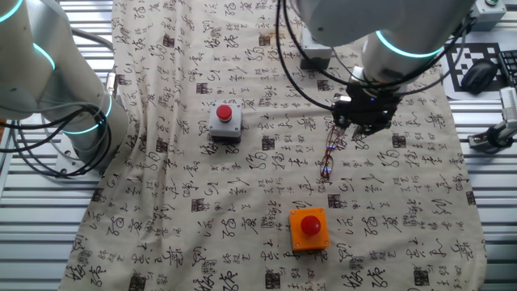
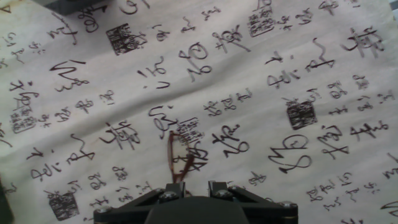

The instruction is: Unfold the leg of the glasses (with one hand)

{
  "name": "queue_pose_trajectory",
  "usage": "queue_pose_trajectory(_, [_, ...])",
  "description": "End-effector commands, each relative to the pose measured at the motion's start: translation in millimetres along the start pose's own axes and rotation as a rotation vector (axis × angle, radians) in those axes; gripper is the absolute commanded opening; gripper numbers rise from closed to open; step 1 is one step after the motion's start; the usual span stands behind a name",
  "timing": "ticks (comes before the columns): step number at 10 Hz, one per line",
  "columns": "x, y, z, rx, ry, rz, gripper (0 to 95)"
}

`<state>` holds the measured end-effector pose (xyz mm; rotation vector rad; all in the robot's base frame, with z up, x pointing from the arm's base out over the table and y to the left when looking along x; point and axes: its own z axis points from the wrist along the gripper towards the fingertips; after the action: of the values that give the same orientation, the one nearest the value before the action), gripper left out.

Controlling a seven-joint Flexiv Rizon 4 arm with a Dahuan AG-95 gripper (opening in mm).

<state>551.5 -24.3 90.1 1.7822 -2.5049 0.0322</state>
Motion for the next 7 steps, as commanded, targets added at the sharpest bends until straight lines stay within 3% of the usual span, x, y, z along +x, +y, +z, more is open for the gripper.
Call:
queue_pose_trajectory(1, [-1.0, 0.1, 1.6, -0.003, -0.006, 0.001, 19.0])
queue_pose_trajectory(7, [-8.4, 8.6, 10.1, 0.001, -0.020, 0.028, 19.0])
